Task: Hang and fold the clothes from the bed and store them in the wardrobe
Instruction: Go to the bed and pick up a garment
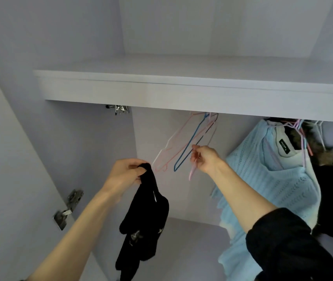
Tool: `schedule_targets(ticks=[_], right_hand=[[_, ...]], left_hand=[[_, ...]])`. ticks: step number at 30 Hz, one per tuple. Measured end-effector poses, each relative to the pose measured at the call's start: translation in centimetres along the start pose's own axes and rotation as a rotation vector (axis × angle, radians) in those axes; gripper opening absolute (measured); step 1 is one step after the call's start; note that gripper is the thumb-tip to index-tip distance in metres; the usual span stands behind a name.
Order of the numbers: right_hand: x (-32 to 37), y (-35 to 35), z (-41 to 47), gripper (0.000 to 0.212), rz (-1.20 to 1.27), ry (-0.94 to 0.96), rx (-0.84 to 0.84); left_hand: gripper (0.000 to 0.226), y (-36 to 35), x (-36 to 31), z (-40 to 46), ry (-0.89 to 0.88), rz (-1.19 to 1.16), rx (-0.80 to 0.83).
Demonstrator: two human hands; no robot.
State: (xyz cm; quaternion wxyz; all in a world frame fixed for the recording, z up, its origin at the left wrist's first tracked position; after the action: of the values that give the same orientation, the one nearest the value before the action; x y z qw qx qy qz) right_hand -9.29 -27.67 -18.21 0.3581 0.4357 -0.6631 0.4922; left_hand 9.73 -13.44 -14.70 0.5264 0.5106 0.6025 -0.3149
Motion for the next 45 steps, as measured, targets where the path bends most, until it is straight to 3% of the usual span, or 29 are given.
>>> schedule_targets(ticks=[4,9,18,20,22,26,29,32,35,42,45], right_hand=[[2.0,1.6,0.1,0.023,-0.246,0.225,-0.21],[3.3,4.3,-0.4,0.021,-0.459,0.458,-0.229],[-0.7,13.0,-4.5,0.048,-0.79,0.393,-0.337],[-2.3,15.4,-6.0,0.055,-0.739,0.468,-0.382],[-3.5,16.9,-7.2,0.054,-0.593,0.546,-0.324],[-3.4,18.0,-7.2,0.026,-0.345,0.449,-0.143],[-4.1,19.9,-7.0,0.034,-0.316,0.349,-0.248],[-5.3,21.9,-7.8,0.05,-0.423,0.264,-0.318],[-5.1,22.7,-8.7,0.049,-0.601,0.228,-0.314],[-4.1,20.0,-9.6,0.046,-0.829,0.247,-0.07],[-4.1,18.7,-9.8,0.048,-0.845,0.274,-0.038]], left_hand=[[0.013,0.5,0.7,0.0,-0.042,0.051,-0.094],[0.021,0.2,1.4,-0.1,-0.057,0.122,-0.13],[0.018,-3.3,3.5,-0.6,0.096,0.085,0.023],[0.013,-4.3,3.9,-0.6,0.104,0.136,0.025],[0.011,-5.1,4.2,-0.4,0.096,0.172,0.013],[0.012,-6.7,5.0,0.1,0.099,0.243,0.01],[0.015,-7.2,6.1,0.6,0.119,0.265,-0.006],[0.017,-6.7,7.3,1.4,0.136,0.31,-0.047],[0.015,-5.6,8.5,1.9,0.166,0.394,-0.115],[0.021,-5.0,10.4,2.0,0.172,0.551,-0.182],[0.019,-5.6,10.2,2.0,0.12,0.605,-0.163]])
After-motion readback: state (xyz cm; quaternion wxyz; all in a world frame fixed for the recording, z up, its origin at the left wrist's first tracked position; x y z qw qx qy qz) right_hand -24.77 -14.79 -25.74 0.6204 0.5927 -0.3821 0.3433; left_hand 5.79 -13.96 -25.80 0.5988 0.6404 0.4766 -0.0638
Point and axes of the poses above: each hand's wrist, its own z-axis towards the middle knuckle, its own y-axis out of the back of the hand, x = y × z, the point moved 4 cm from there along z, towards the middle knuckle, and after that the axes turned 11 degrees about y, right-handed, at the moved point
